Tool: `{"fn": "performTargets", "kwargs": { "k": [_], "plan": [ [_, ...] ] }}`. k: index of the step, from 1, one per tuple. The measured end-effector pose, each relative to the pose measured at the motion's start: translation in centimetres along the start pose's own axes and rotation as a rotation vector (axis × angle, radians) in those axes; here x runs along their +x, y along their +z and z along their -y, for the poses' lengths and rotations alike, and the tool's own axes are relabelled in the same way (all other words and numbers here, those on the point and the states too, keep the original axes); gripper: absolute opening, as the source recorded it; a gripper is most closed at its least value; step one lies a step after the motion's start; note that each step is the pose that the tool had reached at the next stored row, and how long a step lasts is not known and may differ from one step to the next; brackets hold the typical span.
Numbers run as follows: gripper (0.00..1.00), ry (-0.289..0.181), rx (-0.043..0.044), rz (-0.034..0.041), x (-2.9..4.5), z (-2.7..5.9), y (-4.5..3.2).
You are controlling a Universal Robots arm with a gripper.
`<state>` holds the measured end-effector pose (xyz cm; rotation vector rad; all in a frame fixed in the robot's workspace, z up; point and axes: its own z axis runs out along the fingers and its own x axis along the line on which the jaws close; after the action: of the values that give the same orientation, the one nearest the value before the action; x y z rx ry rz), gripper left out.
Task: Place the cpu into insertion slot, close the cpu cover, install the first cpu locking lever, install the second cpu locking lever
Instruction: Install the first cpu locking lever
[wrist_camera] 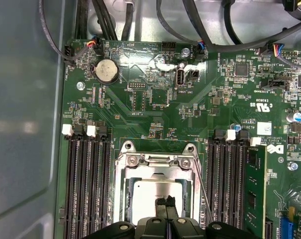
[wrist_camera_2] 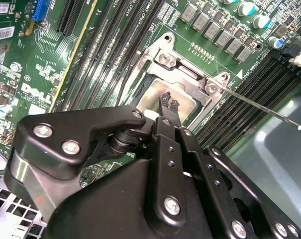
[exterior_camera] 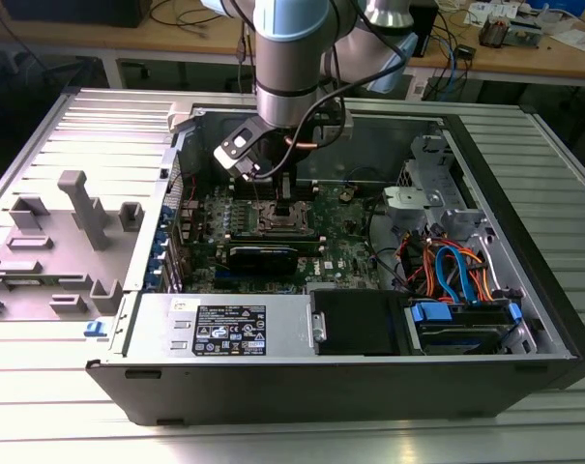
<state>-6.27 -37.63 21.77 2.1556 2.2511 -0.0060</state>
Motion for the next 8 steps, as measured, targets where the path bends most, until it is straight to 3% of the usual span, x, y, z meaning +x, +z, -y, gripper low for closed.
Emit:
{"fn": "performTargets", "kwargs": {
  "k": [8],
  "plan": [
    [0.11, 0.0, -0.0001, -0.0001, 0.0, -0.01, -0.25]
  ]
}}
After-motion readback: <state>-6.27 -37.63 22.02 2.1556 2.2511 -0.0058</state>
